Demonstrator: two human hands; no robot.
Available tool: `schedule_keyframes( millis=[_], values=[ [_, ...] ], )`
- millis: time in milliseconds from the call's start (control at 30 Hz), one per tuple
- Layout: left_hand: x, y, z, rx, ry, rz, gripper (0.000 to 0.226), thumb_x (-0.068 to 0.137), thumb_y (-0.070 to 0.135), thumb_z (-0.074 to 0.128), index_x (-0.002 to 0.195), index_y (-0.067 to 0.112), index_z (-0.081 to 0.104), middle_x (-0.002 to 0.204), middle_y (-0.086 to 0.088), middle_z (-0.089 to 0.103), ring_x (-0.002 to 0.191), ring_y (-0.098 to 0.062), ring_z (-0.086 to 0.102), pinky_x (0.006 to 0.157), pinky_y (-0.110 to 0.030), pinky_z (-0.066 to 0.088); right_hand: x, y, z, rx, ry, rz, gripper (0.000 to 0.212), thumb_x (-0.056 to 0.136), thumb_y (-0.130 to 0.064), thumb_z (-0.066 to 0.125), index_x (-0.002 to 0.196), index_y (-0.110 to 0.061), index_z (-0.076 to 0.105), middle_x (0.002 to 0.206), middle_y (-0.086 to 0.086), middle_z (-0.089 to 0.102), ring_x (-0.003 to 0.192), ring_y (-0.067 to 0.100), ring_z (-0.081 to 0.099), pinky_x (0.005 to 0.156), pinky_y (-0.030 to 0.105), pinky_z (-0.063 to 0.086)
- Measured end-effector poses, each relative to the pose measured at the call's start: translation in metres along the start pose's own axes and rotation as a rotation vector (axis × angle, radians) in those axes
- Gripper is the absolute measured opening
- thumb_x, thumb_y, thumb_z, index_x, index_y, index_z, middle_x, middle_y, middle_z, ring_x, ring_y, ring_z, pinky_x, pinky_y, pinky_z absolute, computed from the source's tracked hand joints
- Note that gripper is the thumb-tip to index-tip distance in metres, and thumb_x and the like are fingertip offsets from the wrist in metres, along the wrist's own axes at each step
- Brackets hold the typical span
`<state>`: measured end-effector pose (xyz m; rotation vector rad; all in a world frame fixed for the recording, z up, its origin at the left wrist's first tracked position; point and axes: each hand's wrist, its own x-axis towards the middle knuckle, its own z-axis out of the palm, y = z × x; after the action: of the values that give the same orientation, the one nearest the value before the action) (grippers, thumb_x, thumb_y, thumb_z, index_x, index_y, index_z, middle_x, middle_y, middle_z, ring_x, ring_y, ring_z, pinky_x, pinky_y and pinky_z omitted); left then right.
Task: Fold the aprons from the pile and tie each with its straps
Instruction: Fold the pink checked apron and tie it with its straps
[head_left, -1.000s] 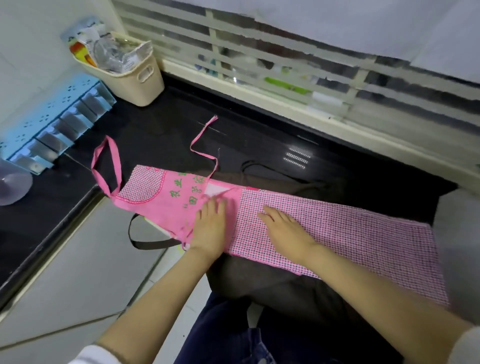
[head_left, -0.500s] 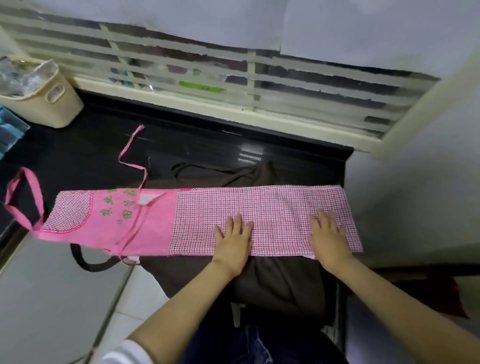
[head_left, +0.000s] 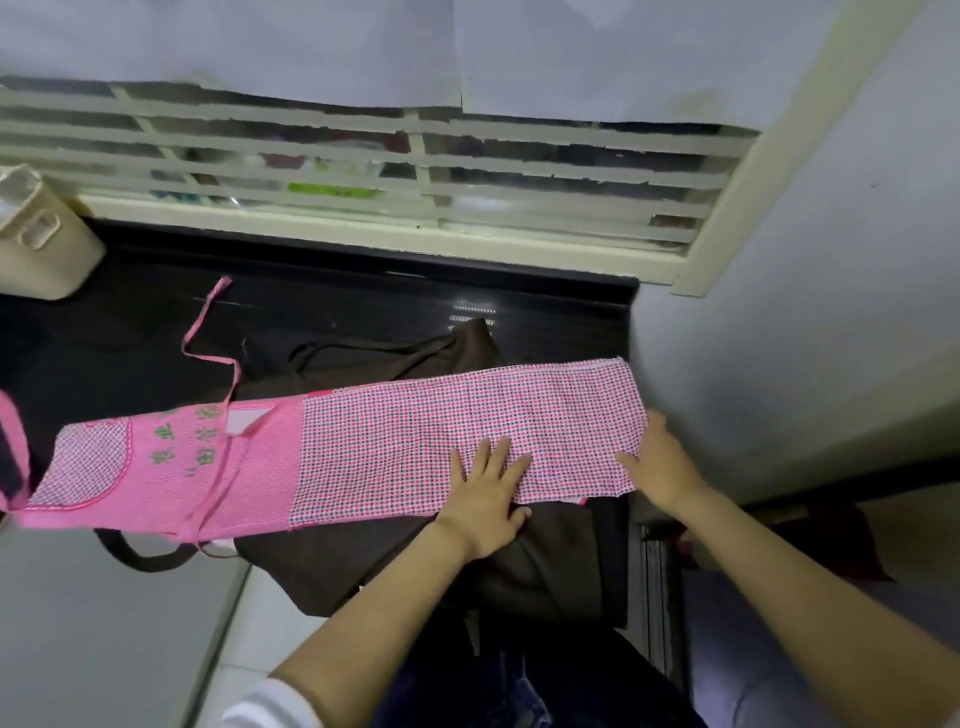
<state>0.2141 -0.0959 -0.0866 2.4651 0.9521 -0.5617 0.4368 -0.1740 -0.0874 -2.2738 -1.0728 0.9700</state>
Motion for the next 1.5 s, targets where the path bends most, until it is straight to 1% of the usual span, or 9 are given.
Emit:
schedule_keyframes(
  millis=[133, 233, 333, 400, 533, 633, 800, 1100, 1500],
  values=[
    [0.003, 0.001, -0.009, -0.121, -0.069, -0.016, 0.067, 0.096, 0.048, 0.04, 0.151, 0.026, 0.009, 0.159, -0.002, -0.009, 0.145, -0.027, -0.015, 0.111, -0.055, -0.015, -0.013, -0.043, -0.007, -0.04, 0.113, -0.126, 0.039, 0.096, -0.015, 0.049, 0.131, -0.01, 0.034, 0.101, 0.006, 0.062, 0.077, 0.02, 0.061, 0.061, 0.034, 0.053],
    [0.007, 0.003, -0.027, -0.441, 0.046, -0.038, 0.048, 0.1, 0.045, 0.03, 0.14, 0.021, 0.039, 0.148, -0.004, 0.032, 0.142, -0.024, 0.019, 0.116, -0.053, 0.004, -0.029, -0.082, 0.001, -0.085, 0.122, -0.289, 0.048, 0.09, -0.014, 0.059, 0.132, -0.015, 0.035, 0.106, 0.005, 0.064, 0.091, 0.026, 0.065, 0.071, 0.039, 0.055],
    [-0.002, 0.008, -0.059, -0.933, 0.38, -0.129, 0.055, 0.102, 0.044, 0.022, 0.1, 0.009, 0.064, 0.094, 0.0, 0.064, 0.092, -0.011, 0.058, 0.087, -0.022, 0.042, -0.044, -0.111, 0.014, -0.089, 0.095, -0.408, 0.047, 0.09, -0.017, 0.06, 0.132, -0.018, 0.039, 0.113, 0.008, 0.064, 0.102, 0.026, 0.063, 0.082, 0.038, 0.052],
    [-0.006, 0.002, -0.078, -1.105, 0.457, -0.231, 0.055, 0.1, 0.046, 0.029, 0.086, 0.009, 0.067, 0.081, 0.001, 0.066, 0.076, -0.008, 0.059, 0.073, -0.024, 0.045, -0.049, -0.124, 0.024, -0.095, 0.082, -0.487, 0.039, 0.092, -0.021, 0.057, 0.129, -0.019, 0.042, 0.112, 0.009, 0.065, 0.101, 0.027, 0.062, 0.082, 0.04, 0.05],
    [-0.007, -0.03, -0.089, -1.046, 0.501, -0.342, 0.031, 0.089, 0.024, 0.063, 0.061, 0.012, 0.055, 0.055, 0.003, 0.052, 0.053, -0.01, 0.047, 0.06, -0.028, 0.038, -0.05, -0.134, 0.04, -0.05, -0.067, -0.592, 0.031, 0.093, -0.034, 0.053, 0.12, -0.02, 0.049, 0.112, 0.002, 0.063, 0.101, 0.02, 0.06, 0.082, 0.04, 0.05],
    [-0.016, -0.059, -0.09, -0.905, 0.509, -0.406, 0.014, 0.091, 0.018, 0.059, 0.088, 0.005, 0.064, 0.077, -0.002, 0.06, 0.071, -0.018, 0.055, 0.069, -0.029, 0.041, -0.042, -0.132, 0.047, -0.036, -0.052, -0.612, 0.034, 0.096, -0.037, 0.046, 0.123, -0.018, 0.05, 0.121, -0.002, 0.057, 0.114, 0.014, 0.05, 0.095, 0.031, 0.042],
    [-0.035, -0.11, -0.068, -0.562, 0.41, -0.547, 0.028, 0.091, 0.022, 0.058, 0.067, 0.014, 0.046, 0.078, -0.005, 0.055, 0.075, -0.025, 0.051, 0.072, -0.032, 0.034, -0.009, -0.121, 0.069, -0.067, -0.051, -0.338, 0.036, 0.097, -0.024, 0.049, 0.128, -0.007, 0.043, 0.128, 0.008, 0.048, 0.121, 0.023, 0.045, 0.101, 0.032, 0.038],
    [-0.042, -0.138, -0.051, -0.601, 0.37, -0.596, 0.033, 0.094, 0.018, 0.055, 0.064, 0.013, 0.04, 0.085, -0.013, 0.057, 0.077, -0.024, 0.049, 0.06, -0.025, 0.024, 0.023, -0.134, 0.098, -0.062, -0.279, -0.014, 0.031, 0.096, -0.024, 0.052, 0.116, -0.001, 0.056, 0.121, 0.012, 0.062, 0.111, 0.028, 0.058, 0.087, 0.029, 0.044],
    [0.007, -0.1, -0.086, -0.7, 0.362, -0.418, 0.035, 0.096, 0.02, 0.051, 0.064, 0.015, 0.04, 0.078, -0.005, 0.049, 0.075, -0.02, 0.045, 0.057, -0.025, 0.021, 0.052, -0.136, 0.025, -0.035, 0.023, -0.103, 0.019, 0.094, -0.013, 0.053, 0.107, -0.002, 0.061, 0.108, 0.014, 0.065, 0.096, 0.028, 0.061, 0.074, 0.029, 0.042]
  ],
)
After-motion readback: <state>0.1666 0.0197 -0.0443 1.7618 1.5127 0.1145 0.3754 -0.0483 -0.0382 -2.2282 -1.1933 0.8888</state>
